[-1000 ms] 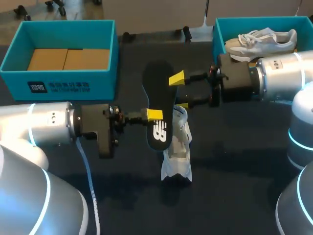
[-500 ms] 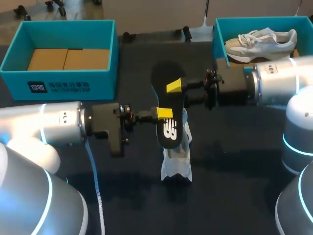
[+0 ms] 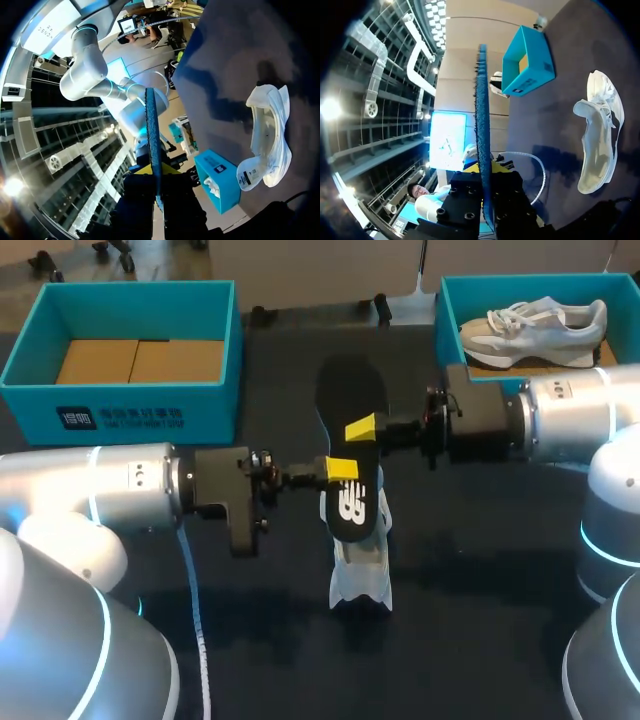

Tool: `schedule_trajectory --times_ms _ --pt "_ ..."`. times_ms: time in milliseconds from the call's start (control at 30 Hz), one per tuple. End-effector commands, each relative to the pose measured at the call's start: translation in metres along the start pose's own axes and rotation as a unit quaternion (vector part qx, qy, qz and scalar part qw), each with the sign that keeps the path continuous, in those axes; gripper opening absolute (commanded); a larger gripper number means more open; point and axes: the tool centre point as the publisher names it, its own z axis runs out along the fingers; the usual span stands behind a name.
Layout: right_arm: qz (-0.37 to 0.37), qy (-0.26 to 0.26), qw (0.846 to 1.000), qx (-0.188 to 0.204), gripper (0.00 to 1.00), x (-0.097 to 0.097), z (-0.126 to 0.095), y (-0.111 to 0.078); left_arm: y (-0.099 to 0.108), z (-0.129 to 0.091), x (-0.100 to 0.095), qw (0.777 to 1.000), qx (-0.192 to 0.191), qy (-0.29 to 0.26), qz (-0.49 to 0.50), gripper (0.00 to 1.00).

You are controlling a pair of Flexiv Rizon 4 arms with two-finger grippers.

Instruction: Take the shoe out of the shoebox, open the shoe tongue, remove and reinsert the insole, then place the shoe into the shoebox

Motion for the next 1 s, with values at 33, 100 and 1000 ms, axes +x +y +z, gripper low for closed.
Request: schedule_trajectory --times_ms 33,100,1000 --pt "0.000 -0.002 1.000 0.003 0.00 -0.001 0.003 0.002 -0.001 0.000 0.000 1.000 -0.006 0.003 -0.001 0.00" --pt "0.000 -0.002 1.000 0.004 0.00 -0.001 0.003 0.003 -0.001 -0.001 0.000 1.000 -0.007 0.004 -0.001 0.00" --pt "0.012 0.004 1.000 -0.001 0.00 -0.018 -0.006 -0.005 0.024 -0.071 0.021 0.996 -0.020 0.087 0.000 1.00"
